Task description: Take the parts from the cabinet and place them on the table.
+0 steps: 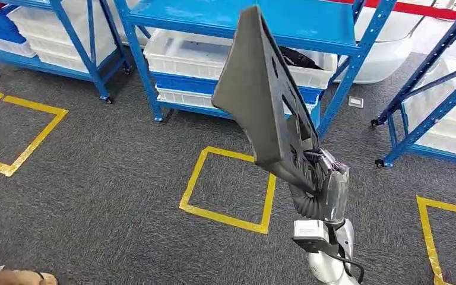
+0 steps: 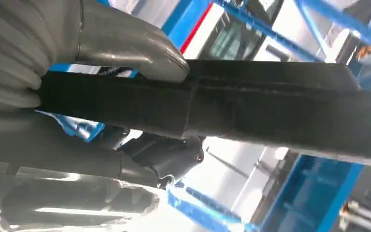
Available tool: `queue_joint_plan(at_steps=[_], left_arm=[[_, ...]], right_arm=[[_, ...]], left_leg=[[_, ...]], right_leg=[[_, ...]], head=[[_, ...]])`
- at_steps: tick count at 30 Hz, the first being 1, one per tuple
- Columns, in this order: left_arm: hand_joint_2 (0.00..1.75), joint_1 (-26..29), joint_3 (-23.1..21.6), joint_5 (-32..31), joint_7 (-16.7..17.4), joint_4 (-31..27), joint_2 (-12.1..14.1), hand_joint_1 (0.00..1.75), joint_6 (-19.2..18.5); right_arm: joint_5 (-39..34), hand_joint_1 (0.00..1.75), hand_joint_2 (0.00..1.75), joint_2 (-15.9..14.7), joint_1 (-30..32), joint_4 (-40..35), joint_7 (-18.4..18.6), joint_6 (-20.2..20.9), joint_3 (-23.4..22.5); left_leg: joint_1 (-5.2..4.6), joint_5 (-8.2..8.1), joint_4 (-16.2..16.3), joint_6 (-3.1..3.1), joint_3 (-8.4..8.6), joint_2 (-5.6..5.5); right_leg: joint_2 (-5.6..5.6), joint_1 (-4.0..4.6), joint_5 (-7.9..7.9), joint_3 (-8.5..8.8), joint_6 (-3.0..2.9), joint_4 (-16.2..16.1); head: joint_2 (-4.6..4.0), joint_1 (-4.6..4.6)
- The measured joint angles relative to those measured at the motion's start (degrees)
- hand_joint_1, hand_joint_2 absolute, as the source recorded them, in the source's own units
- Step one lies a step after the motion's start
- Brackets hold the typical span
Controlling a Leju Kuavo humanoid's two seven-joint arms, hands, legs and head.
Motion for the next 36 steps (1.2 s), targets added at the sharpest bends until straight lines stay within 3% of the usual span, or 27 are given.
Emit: queue_joint_plan(at_steps=[1, 2, 3, 4, 5, 6, 9, 10, 11, 13, 16, 17, 18, 19, 20, 21, 22, 24, 26, 27, 28, 29, 31, 32, 33, 35, 36], left_arm=[[1.75, 0.01, 0.02, 0.30, -0.11, 0.00, 0.00, 0.00, -0.11], [1.75, 0.02, 0.02, 0.33, -0.24, 0.00, 0.00, 0.00, -0.26], [1.75, 0.01, 0.02, 0.33, -0.37, 0.00, -0.02, 0.00, -0.50], [1.75, 0.01, 0.02, 0.41, -0.72, 0.00, -0.07, 0.00, -0.65], [1.75, 0.01, 0.02, 0.50, -0.83, 0.00, -0.07, 0.00, -0.68], [1.75, 0.01, 0.02, 0.61, -1.03, 0.00, -0.04, 0.00, -0.74], [1.75, 0.29, 0.04, 0.83, -1.22, 0.00, 0.00, 0.00, -0.74], [1.75, 0.34, 0.04, 0.85, -1.22, -0.02, 0.15, 0.00, -0.70], [1.75, 0.34, 0.04, 0.92, -1.29, 0.00, 0.11, 0.00, -0.68], [1.75, 0.26, 0.04, 0.92, -1.25, 0.00, 0.07, 0.00, -0.61], [1.75, 0.25, 0.04, 0.92, -0.70, 0.00, 0.07, 0.00, -0.17], [1.75, 0.26, 0.04, 1.11, -0.15, 0.00, 0.07, 0.00, 0.24], [1.75, 0.26, 0.07, 1.40, 0.24, 0.00, 0.07, 0.00, 0.59], [1.75, 0.26, 0.07, 1.53, 0.75, 0.00, 0.11, 0.00, 0.74], [1.75, 0.22, 0.07, 1.51, 1.16, 0.00, 0.20, 0.00, 0.90], [1.75, 0.08, 0.07, 1.51, 1.44, -0.02, 0.46, 0.00, 1.20], [1.75, -0.03, 0.07, 1.53, 1.66, -0.02, 0.55, 0.00, 1.35], [1.75, -0.12, 0.09, 1.99, 1.71, -0.02, 0.59, 0.00, 1.42], [1.75, -0.10, 0.11, 2.62, 1.71, -0.04, 0.72, 0.00, 1.42], [1.75, -0.07, 0.11, 2.73, 1.68, -0.02, 0.61, 0.00, 1.40], [1.75, -0.16, 0.11, 2.86, 1.66, -0.02, 0.63, 0.00, 1.40], [1.75, -0.29, 0.13, 3.17, 1.66, -0.02, 0.70, 0.00, 1.38], [1.75, -0.27, 0.13, 3.52, 1.75, -0.02, 0.72, 0.00, 1.40], [1.75, -0.16, 0.13, 3.73, 1.90, -0.02, 0.74, 0.00, 1.46], [1.75, -0.13, 0.13, 3.91, 2.01, -0.02, 0.74, 0.00, 1.59], [1.75, -0.14, 0.15, 4.13, 2.32, -0.02, 0.70, 0.00, 1.71], [1.75, -0.13, 0.15, 4.37, 2.41, -0.02, 0.72, 0.00, 1.77]], right_arm=[[-0.30, 1.75, 1.75, -0.07, -0.02, 0.13, -0.09, 0.11, 0.00], [-0.43, 1.75, 1.75, -0.22, -0.05, 0.20, -0.11, 0.22, -0.02], [-0.50, 1.75, 1.75, -0.31, -0.10, 0.24, -0.13, 0.24, -0.02], [-0.68, 1.75, 1.75, -0.33, -0.15, 0.24, -0.24, 0.24, -0.02], [-0.78, 1.75, 1.75, -0.35, -0.18, 0.24, -0.39, 0.24, -0.02], [-0.96, 1.75, 1.75, -0.31, -0.14, 0.24, -0.66, 0.22, 0.00], [-1.13, 1.75, 1.75, -0.35, -0.08, 0.24, -0.94, 0.22, 0.04], [-1.20, 1.75, 1.75, -0.24, -0.10, 0.24, -0.98, 0.22, 0.07], [-1.22, 1.75, 1.75, -0.22, -0.08, 0.24, -1.00, 0.22, 0.07], [-1.18, 1.75, 1.75, -0.22, -0.01, 0.24, -1.16, 0.20, 0.07], [-1.38, 1.75, 1.75, -0.22, -0.01, 0.31, -1.18, 0.24, 0.09], [-1.57, 1.75, 1.75, -0.22, -0.05, 0.35, -1.18, 0.61, 0.20], [-1.66, 1.75, 1.75, -0.20, -0.16, 0.39, -1.18, 1.07, 0.35], [-1.42, 1.75, 1.75, -0.11, -0.37, 0.44, -1.18, 1.16, 0.53], [-0.85, 1.75, 1.75, 0.13, -0.68, 0.44, -1.18, 1.16, 0.72], [-0.50, 1.75, 1.75, 0.35, -1.00, 0.44, -1.16, 1.16, 0.94], [-0.11, 1.75, 1.75, 0.48, -1.20, 0.44, -1.05, 1.16, 1.05], [0.42, 1.75, 1.75, 0.72, -1.37, 0.46, -0.74, 1.44, 1.20], [0.79, 1.75, 1.75, 1.09, -1.81, 0.44, -0.48, 1.86, 1.49], [0.96, 1.75, 1.75, 1.14, -2.18, 0.55, -0.28, 2.05, 1.53], [0.99, 1.75, 1.75, 1.20, -2.50, 0.57, -0.28, 2.08, 1.53], [1.25, 1.75, 1.75, 1.25, -2.74, 0.66, -0.28, 2.19, 1.55], [1.73, 1.75, 1.75, 1.31, -2.71, 1.03, -0.09, 2.32, 1.68], [2.01, 1.75, 1.75, 1.35, -2.74, 1.24, -0.09, 2.32, 1.71], [2.14, 1.75, 1.75, 1.42, -2.78, 1.31, -0.09, 2.32, 1.81], [2.43, 1.75, 1.75, 1.68, -2.98, 1.33, -0.06, 2.29, 1.90], [2.63, 1.75, 1.75, 1.79, -3.12, 1.33, -0.04, 2.27, 1.92]], left_leg=[[0.00, 0.07, 0.01, -0.09, -0.01, -0.69], [0.03, 0.11, 0.05, -0.17, 0.02, -1.32], [0.04, 0.16, 0.12, -0.27, 0.04, -1.98], [0.05, 0.11, 0.38, -0.53, -0.04, -2.62], [-0.09, 0.02, 0.69, -0.83, -0.35, -2.93], [-0.46, -0.40, 1.27, -1.28, -0.70, -3.37], [0.10, -0.22, 1.28, -2.15, -1.29, -4.04], [0.41, -0.54, 1.85, -2.33, -1.38, -3.63], [0.18, -2.10, 3.85, -2.67, -2.06, -1.50], [0.57, -6.74, 12.22, -3.43, -5.99, 0.89], [0.85, -9.45, 19.99, -3.79, -9.88, 1.52], [0.91, -8.69, 19.82, -3.74, -9.87, 1.53], [0.91, -6.85, 17.03, -3.56, -8.53, 1.58], [0.86, -4.31, 11.96, -3.17, -5.89, 1.85], [0.56, -1.83, 5.75, -2.46, -2.51, 3.01], [0.00, -1.49, 1.96, -1.53, -0.63, 5.31], [-0.21, -1.46, 2.21, -1.37, -0.80, 5.25], [-0.58, -1.50, 2.04, -0.92, -0.97, 4.34], [-0.30, -0.55, 0.44, -0.17, 0.11, 3.06], [0.04, 0.03, -0.68, -0.11, 0.59, 2.49], [0.14, 0.40, -0.90, 0.47, 0.63, 2.25], [0.12, 0.41, -0.90, 0.44, 0.43, 1.54], [0.05, 0.43, -0.86, 0.41, 0.23, 0.07], [0.05, 0.46, -0.78, 0.32, 0.19, -0.71], [0.09, 0.47, -0.73, 0.24, 0.20, -1.38], [0.31, 0.16, 0.02, -0.33, 0.16, -2.90], [0.32, -0.19, 0.69, -0.87, -0.19, -3.49]], right_leg=[[0.03, -0.01, 0.87, 0.44, 0.46, -1.10], [0.11, -0.01, 2.60, 2.22, 1.04, -4.58], [0.38, -0.11, 4.80, 4.83, 1.54, -9.88], [1.59, -0.45, 7.02, 7.98, 1.92, -16.40], [2.87, -0.66, 7.40, 8.85, 1.83, -18.86], [2.28, -0.49, 7.74, 9.21, 1.11, -18.95], [1.39, -0.20, 7.94, 9.03, -0.08, -18.82], [0.88, -0.89, 8.19, 9.16, -0.47, -19.05], [0.68, -0.73, 8.11, 9.30, -0.90, -19.06], [-0.15, -0.43, 7.99, 9.35, -1.37, -19.03], [-1.20, -0.10, 7.89, 9.31, -1.47, -18.99], [-1.69, -0.01, 7.84, 9.37, -1.49, -18.99], [-2.09, 0.05, 7.79, 9.44, -1.52, -18.99], [-2.49, 0.21, 7.74, 9.53, -1.52, -19.01], [-2.84, 0.33, 7.63, 9.69, -1.40, -19.04], [-3.15, 0.34, 7.61, 9.81, -1.38, -19.09], [-3.57, 1.00, 7.49, 9.78, -1.10, -19.17], [-4.43, 0.54, 7.35, 9.91, -0.64, -19.30], [-5.07, 1.19, 7.25, 10.28, 0.01, -19.67], [-2.89, 0.83, 6.40, 9.55, 0.04, -18.11], [-1.32, 0.73, 4.70, 8.12, -0.40, -15.03], [-0.33, 0.51, 2.64, 5.82, -0.73, -10.31], [0.11, 0.10, -0.29, 1.66, -0.59, -2.07], [0.12, -0.06, -0.02, 1.18, -0.02, -1.42], [0.12, -0.26, 1.23, 2.15, 0.62, -3.54], [0.68, -0.90, 5.94, 7.38, 2.13, -14.20], [2.42, -1.38, 7.19, 9.57, 2.44, -19.00]], head=[[0.00, 0.02], [0.00, 0.04], [0.00, 0.04], [0.00, 0.07], [0.00, 0.15], [0.00, 0.09], [0.00, 0.11], [0.02, 0.15], [0.00, -0.07], [0.00, -0.39], [0.00, -0.42], [0.00, -0.39], [0.00, -0.42], [0.00, -0.42], [0.00, -0.42], [0.00, -0.39], [0.00, -0.18], [0.00, -0.26], [0.02, -0.28], [0.00, -0.02], [0.00, -0.18], [0.00, 0.02], [0.00, 0.02], [0.00, 0.09], [0.00, 0.07], [0.00, 0.09], [0.00, 0.18]])
